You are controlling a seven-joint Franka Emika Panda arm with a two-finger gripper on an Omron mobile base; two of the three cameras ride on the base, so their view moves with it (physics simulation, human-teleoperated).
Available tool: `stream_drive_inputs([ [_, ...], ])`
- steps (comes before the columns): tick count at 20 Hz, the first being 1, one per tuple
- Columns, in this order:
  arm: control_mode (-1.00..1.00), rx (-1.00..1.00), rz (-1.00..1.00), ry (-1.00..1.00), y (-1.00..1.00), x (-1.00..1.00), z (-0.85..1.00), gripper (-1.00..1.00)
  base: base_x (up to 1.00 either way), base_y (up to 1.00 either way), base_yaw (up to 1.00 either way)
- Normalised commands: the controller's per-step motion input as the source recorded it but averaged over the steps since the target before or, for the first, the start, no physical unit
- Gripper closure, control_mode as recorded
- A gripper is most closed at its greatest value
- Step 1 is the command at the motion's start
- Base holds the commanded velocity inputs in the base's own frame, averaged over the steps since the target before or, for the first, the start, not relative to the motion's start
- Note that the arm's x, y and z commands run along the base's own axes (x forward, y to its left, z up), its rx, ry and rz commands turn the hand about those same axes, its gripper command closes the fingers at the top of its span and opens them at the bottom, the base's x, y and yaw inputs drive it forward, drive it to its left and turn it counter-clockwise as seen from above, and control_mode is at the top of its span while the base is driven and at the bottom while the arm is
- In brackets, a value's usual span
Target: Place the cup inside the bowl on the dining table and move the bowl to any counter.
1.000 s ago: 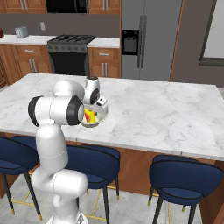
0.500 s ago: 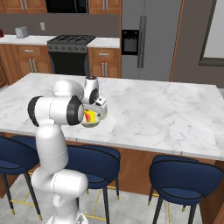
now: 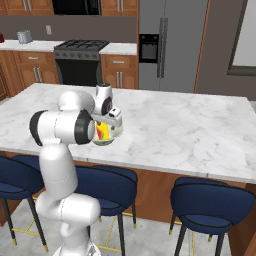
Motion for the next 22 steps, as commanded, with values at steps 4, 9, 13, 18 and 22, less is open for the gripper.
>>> stream_drive_inputs([
  [4, -1.0, 0.0, 0.0, 0.0, 0.0, 0.0, 0.29, -1.0, 0.0, 0.0, 0.0],
  [9, -1.0, -0.01, 0.0, 0.0, 0.0, 0.06, 0.17, -1.0, 0.0, 0.0, 0.0],
  [13, -1.0, 0.0, 0.02, 0.0, 0.0, 0.14, 0.08, -1.0, 0.0, 0.0, 0.0],
  [18, -1.0, 0.0, 0.07, 0.0, -0.18, 0.18, 0.02, -1.0, 0.0, 0.0, 0.0],
  [22, -1.0, 0.0, 0.1, 0.0, -0.41, 0.2, 0.0, -1.0, 0.0, 0.0, 0.0],
])
